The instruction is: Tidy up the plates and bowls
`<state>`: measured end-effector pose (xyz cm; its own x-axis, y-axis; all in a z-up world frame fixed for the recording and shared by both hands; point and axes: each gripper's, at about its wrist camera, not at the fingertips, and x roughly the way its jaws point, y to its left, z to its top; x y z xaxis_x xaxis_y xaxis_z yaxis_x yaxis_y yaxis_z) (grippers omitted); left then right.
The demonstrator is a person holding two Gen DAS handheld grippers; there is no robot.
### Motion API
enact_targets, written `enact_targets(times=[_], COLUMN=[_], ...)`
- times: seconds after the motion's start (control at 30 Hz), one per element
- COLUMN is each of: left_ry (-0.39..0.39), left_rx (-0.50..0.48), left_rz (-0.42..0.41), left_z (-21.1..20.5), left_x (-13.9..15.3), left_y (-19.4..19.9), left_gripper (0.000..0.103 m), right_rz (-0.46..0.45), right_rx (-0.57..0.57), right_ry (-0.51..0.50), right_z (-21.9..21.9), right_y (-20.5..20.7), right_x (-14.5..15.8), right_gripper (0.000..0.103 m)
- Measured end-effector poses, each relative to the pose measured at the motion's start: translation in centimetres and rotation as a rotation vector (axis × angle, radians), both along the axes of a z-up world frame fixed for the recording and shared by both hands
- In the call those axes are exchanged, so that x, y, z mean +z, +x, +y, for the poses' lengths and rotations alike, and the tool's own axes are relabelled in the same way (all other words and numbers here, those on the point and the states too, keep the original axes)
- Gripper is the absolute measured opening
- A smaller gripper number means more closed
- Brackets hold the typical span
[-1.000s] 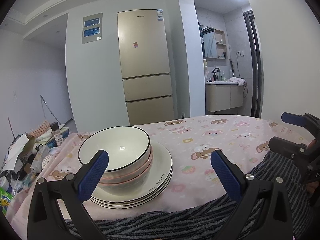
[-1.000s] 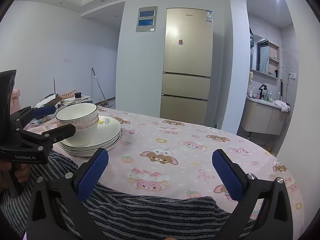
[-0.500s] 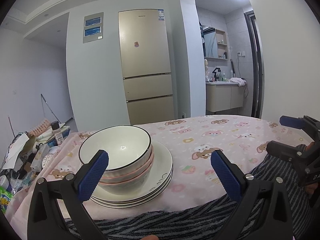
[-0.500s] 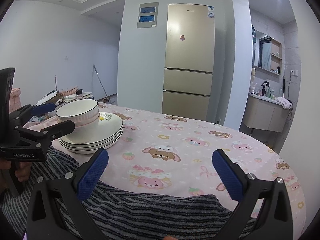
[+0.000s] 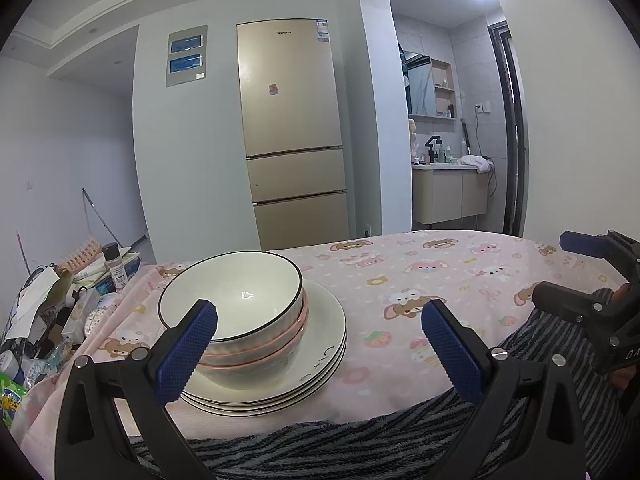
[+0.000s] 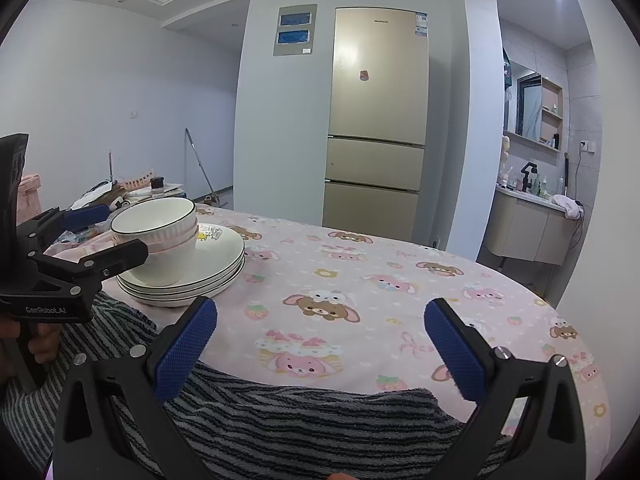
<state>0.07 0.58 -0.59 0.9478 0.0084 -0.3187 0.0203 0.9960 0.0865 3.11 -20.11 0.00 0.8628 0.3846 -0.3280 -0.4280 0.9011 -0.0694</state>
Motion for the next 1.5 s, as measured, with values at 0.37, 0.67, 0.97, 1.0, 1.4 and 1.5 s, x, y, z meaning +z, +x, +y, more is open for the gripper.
enact_targets(times=[0.37,0.67,0.97,1.0,1.4,1.5], left_ry=[-0.001,-0.001,-0.001,-0.001,0.000,-0.001], left_rx=[0.003,0.003,0.003,0.003,0.003,0.002], left_rz=[0.002,0.002,0.003,0.003,0.002,0.003], left_z=[0.08,0.04,0.06,0.08,0.07,0.07], left_x=[-0.06,-0.03,-0.04,-0.04,-0.02,-0.01], left_y=[-0.05,-0.04,-0.02,-0.03,-0.06,-0.03], left_gripper=[0.103,0.103,0.103,0.103,0.103,0.103], right_rz=[0.006,0.007,0.009,0.012,0.011,0.010], right_rx=[0.000,0.000,0.001,0.003,0.003,0.003], right_ry=[-0.007,-0.006,-0.010,-0.012,-0.017,-0.017], right_z=[0.13,0.14,0.21,0.31,0.46,0.46], right_y=[0.12,0.11,0.18,0.20,0.12,0.09], right_x=[-0.14,-0.14,-0.12,-0.15,-0.31,-0.30], right_gripper=[0.103,0.103,0.103,0.103,0.103,0.103])
